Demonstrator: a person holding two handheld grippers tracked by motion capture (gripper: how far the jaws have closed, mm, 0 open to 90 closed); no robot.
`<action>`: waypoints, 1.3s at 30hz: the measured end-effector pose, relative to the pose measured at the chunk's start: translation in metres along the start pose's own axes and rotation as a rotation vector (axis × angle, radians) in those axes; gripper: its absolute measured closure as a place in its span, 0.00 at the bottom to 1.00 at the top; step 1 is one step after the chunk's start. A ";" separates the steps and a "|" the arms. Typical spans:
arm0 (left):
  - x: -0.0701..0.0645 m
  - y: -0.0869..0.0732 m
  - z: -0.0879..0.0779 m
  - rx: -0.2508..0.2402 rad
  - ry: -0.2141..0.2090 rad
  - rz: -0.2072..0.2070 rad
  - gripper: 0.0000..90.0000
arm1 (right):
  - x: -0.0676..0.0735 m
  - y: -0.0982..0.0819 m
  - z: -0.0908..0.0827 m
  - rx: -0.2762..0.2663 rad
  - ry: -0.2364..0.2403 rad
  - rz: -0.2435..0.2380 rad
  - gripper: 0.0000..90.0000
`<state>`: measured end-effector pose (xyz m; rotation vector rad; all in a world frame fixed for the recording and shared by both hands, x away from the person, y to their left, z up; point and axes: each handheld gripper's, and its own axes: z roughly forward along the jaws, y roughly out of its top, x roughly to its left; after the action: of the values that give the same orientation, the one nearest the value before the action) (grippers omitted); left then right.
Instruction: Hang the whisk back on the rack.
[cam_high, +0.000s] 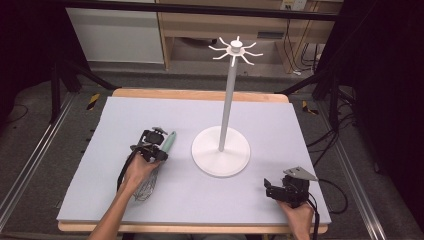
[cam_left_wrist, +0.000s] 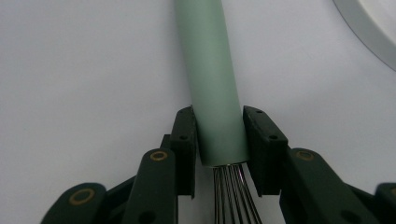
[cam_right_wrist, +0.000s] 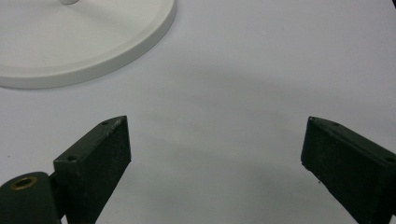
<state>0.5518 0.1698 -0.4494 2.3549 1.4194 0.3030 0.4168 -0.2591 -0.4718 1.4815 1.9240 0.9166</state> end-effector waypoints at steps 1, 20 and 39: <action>0.000 0.000 -0.001 0.002 -0.006 0.000 0.73 | 0.000 0.000 0.000 -0.001 0.000 -0.002 0.10; -0.001 -0.013 -0.034 -0.102 -0.057 0.018 0.76 | 0.000 0.000 0.000 0.002 -0.002 -0.001 0.10; -0.004 -0.040 -0.092 -0.347 -0.106 0.036 0.76 | 0.000 -0.001 0.000 0.000 -0.007 0.000 0.10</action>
<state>0.4842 0.2014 -0.3830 2.0830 1.1702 0.3933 0.4166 -0.2595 -0.4722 1.4831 1.9184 0.9109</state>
